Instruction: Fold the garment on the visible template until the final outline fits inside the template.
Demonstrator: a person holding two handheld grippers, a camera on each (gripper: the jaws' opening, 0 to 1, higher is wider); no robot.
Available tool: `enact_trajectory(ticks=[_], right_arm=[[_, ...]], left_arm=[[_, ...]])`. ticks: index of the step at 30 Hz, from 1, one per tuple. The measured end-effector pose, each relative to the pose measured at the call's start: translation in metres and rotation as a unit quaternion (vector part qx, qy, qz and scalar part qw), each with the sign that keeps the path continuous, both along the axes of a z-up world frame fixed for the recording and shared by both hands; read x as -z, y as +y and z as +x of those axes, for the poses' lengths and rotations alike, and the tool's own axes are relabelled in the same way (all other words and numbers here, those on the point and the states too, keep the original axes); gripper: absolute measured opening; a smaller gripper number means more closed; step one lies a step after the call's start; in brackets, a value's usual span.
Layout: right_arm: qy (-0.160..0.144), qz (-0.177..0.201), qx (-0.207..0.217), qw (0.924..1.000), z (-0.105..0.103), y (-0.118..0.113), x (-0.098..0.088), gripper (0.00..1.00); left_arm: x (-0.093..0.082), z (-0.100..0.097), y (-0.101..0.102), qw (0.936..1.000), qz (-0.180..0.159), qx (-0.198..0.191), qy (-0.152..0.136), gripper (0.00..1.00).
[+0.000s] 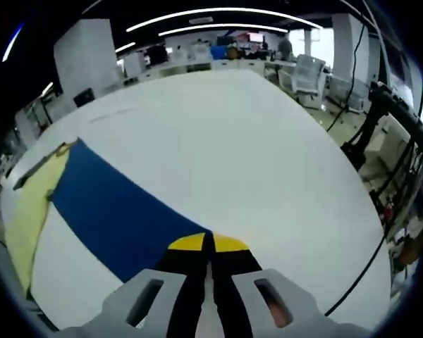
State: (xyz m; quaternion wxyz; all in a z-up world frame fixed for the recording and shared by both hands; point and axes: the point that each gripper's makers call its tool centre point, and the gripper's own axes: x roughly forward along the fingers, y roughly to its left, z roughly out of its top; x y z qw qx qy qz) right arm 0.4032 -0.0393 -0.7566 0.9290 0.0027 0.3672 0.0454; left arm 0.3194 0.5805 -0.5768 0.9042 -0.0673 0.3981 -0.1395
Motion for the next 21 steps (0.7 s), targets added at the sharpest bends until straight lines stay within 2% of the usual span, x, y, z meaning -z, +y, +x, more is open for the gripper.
enact_trajectory(ticks=[4, 11, 16, 21], right_arm=[[0.005, -0.016, 0.002, 0.9999, 0.001, -0.003, -0.001, 0.02], [0.007, -0.015, 0.012, 0.9998, 0.006, -0.008, -0.011, 0.02], [-0.001, -0.026, 0.001, 0.9997, 0.017, -0.008, -0.029, 0.02], [-0.015, -0.041, -0.011, 0.999, 0.031, -0.007, -0.06, 0.02]], left_arm=[[-0.002, -0.002, 0.001, 1.0, 0.0, -0.003, -0.001, 0.84], [-0.006, -0.004, 0.006, 0.9999, -0.002, -0.009, -0.008, 0.83], [-0.007, -0.007, 0.007, 0.9999, -0.006, -0.009, -0.011, 0.82], [-0.007, -0.012, 0.011, 0.9997, -0.014, -0.013, -0.016, 0.81]])
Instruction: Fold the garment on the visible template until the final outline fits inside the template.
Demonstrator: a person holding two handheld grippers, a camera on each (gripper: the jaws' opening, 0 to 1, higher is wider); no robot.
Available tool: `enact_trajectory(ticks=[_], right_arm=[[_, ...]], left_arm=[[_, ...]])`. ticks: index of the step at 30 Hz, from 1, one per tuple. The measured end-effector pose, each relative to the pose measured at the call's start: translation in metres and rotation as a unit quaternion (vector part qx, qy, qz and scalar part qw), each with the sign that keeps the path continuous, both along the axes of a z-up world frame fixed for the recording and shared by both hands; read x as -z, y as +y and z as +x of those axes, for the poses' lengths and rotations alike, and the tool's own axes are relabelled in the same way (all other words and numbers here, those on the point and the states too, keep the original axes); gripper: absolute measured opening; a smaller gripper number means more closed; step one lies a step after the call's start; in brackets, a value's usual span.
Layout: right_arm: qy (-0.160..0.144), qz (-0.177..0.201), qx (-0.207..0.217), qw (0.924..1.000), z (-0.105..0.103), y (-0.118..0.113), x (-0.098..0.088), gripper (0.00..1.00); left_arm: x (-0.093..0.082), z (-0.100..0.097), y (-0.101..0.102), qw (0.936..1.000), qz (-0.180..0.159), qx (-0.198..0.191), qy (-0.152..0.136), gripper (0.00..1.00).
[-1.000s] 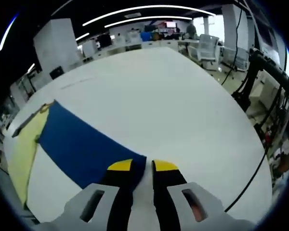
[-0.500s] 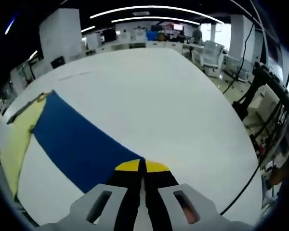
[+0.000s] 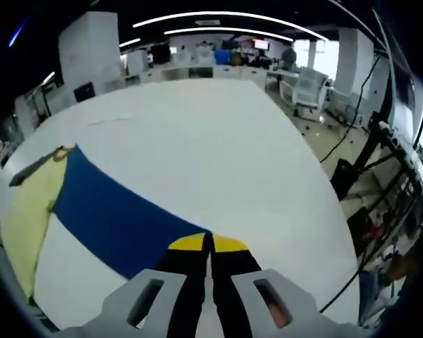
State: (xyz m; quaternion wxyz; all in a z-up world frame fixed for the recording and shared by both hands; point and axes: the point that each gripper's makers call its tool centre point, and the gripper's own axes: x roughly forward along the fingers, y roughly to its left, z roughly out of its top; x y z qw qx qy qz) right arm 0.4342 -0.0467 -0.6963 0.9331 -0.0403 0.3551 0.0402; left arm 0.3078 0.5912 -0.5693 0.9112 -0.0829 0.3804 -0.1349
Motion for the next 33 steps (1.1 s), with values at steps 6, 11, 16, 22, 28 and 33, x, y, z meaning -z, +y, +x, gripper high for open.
enact_trajectory(ticks=[6, 11, 16, 22, 28, 33], right_arm=[[-0.001, -0.038, -0.033, 0.9987, 0.016, 0.005, -0.03, 0.02], [-0.007, -0.054, -0.059, 0.9968, 0.019, 0.022, -0.058, 0.02], [-0.015, -0.064, -0.083, 0.9944, 0.014, 0.041, -0.082, 0.02], [-0.034, -0.072, -0.116, 0.9901, 0.013, 0.072, -0.119, 0.02], [-0.06, -0.074, -0.158, 0.9829, 0.02, 0.113, -0.158, 0.02], [-0.086, -0.075, -0.214, 0.9701, 0.027, 0.169, -0.196, 0.02]], left_arm=[[-0.001, -0.004, 0.004, 0.9999, -0.012, -0.001, -0.009, 0.81], [0.0, -0.008, 0.004, 0.9996, -0.022, 0.007, -0.015, 0.8], [0.001, -0.013, 0.009, 0.9993, -0.031, 0.012, -0.02, 0.8], [0.003, -0.016, 0.014, 0.9988, -0.04, 0.02, -0.023, 0.79], [0.003, -0.019, 0.008, 0.9977, -0.042, 0.046, -0.027, 0.79], [-0.002, -0.024, 0.013, 0.9967, -0.05, 0.054, -0.035, 0.79]])
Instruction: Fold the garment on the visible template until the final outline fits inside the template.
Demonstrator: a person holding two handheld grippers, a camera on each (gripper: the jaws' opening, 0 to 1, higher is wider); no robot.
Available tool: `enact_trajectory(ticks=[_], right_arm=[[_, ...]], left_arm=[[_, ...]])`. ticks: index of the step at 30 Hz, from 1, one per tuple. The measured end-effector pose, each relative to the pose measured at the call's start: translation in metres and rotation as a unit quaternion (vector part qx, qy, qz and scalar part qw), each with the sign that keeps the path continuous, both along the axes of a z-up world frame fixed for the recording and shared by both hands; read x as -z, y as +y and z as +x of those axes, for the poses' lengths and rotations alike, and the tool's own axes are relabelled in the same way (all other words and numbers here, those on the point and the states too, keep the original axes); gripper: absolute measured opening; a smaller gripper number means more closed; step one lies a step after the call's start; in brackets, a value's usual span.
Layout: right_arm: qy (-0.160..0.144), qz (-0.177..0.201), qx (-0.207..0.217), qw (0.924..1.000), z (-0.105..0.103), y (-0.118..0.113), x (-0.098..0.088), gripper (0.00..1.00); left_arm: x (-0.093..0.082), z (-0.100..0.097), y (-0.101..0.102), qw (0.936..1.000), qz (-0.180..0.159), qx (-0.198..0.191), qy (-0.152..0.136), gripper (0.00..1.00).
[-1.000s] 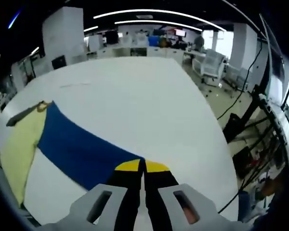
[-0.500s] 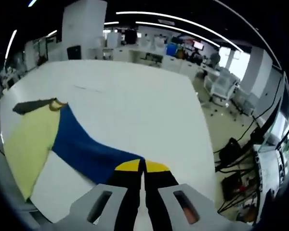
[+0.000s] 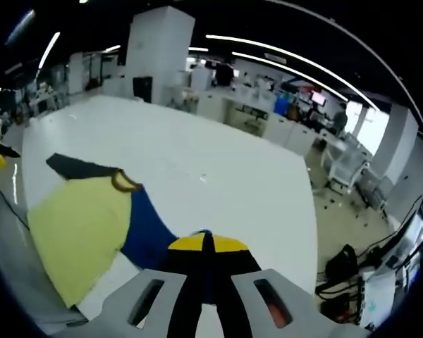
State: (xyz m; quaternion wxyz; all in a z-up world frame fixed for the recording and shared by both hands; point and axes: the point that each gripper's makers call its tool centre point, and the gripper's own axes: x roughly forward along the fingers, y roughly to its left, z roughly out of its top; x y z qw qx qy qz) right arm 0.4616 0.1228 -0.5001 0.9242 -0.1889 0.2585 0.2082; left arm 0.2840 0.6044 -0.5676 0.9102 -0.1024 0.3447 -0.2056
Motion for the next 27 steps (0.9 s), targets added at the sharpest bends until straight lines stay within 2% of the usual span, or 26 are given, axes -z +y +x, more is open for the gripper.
enact_trajectory(ticks=[2, 6, 10, 13, 19, 27], right_arm=[[-0.011, -0.005, -0.027, 0.9996, 0.002, 0.024, -0.012, 0.02], [-0.017, 0.008, -0.074, 0.9971, 0.002, 0.073, -0.03, 0.02], [-0.02, 0.009, -0.107, 0.994, 0.003, 0.108, -0.041, 0.02], [-0.017, 0.025, -0.13, 0.9911, 0.005, 0.138, -0.046, 0.02], [-0.005, 0.02, -0.166, 0.9859, 0.006, 0.184, -0.037, 0.02], [0.017, 0.041, -0.173, 0.9839, 0.012, 0.217, -0.015, 0.02]], left_arm=[[0.0, -0.002, 0.003, 1.0, -0.003, 0.0, -0.002, 0.79], [0.0, -0.008, 0.008, 1.0, -0.007, 0.002, -0.004, 0.79], [0.0, -0.014, 0.016, 0.9999, -0.011, -0.001, -0.005, 0.79], [0.001, -0.018, 0.024, 0.9999, -0.015, -0.007, -0.006, 0.79], [0.0, -0.027, 0.029, 0.9998, -0.017, -0.009, -0.004, 0.79], [-0.002, -0.034, 0.03, 0.9999, -0.014, -0.001, 0.001, 0.79]])
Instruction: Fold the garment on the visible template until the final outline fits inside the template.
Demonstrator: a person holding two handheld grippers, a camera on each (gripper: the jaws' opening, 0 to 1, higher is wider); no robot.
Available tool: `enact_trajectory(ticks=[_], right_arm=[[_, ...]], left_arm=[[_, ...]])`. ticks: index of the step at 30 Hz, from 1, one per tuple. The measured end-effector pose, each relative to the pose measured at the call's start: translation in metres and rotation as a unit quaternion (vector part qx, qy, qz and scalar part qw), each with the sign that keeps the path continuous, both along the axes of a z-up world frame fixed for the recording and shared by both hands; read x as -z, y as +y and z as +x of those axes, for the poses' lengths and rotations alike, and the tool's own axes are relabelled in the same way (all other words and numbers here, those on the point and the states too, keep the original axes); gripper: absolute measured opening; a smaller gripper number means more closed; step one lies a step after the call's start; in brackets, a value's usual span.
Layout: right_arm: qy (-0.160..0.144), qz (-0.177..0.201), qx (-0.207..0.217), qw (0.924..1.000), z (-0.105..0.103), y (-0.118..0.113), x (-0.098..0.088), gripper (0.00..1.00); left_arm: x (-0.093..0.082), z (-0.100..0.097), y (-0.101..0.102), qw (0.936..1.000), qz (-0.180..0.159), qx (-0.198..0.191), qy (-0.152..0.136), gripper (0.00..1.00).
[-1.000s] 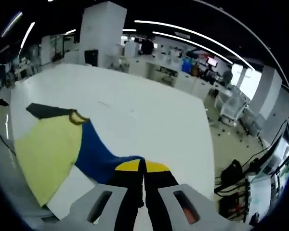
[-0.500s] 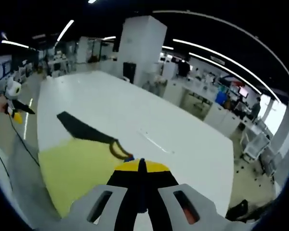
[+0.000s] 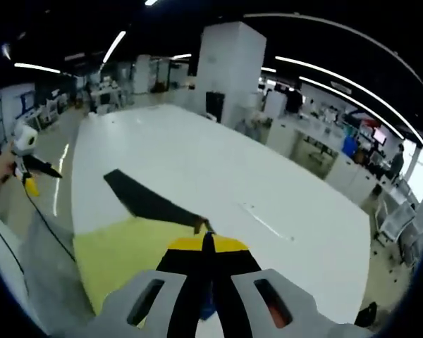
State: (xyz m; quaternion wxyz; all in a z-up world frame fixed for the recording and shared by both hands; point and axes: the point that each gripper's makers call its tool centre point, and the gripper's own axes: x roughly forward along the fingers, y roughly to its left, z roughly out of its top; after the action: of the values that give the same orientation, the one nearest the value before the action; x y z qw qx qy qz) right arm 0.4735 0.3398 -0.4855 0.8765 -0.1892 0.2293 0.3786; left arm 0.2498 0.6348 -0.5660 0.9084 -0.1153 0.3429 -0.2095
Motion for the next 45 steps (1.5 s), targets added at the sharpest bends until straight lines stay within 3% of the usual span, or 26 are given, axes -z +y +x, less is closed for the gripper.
enact_trajectory(ticks=[11, 29, 39, 45], right_arm=[[0.017, 0.015, -0.009, 0.9997, 0.001, 0.043, 0.014, 0.02], [0.067, 0.021, 0.001, 0.9975, 0.001, 0.087, 0.065, 0.02], [0.095, 0.032, 0.035, 0.9943, 0.011, 0.102, 0.095, 0.02], [0.14, 0.063, 0.074, 0.9854, 0.011, 0.115, 0.122, 0.02]], left_arm=[[0.003, -0.001, -0.006, 0.9993, 0.004, 0.036, 0.01, 0.79], [0.018, 0.006, -0.004, 0.9967, 0.004, 0.076, 0.029, 0.79], [0.03, 0.01, -0.006, 0.9941, -0.002, 0.101, 0.039, 0.78], [0.035, 0.012, -0.004, 0.993, -0.005, 0.11, 0.043, 0.78]])
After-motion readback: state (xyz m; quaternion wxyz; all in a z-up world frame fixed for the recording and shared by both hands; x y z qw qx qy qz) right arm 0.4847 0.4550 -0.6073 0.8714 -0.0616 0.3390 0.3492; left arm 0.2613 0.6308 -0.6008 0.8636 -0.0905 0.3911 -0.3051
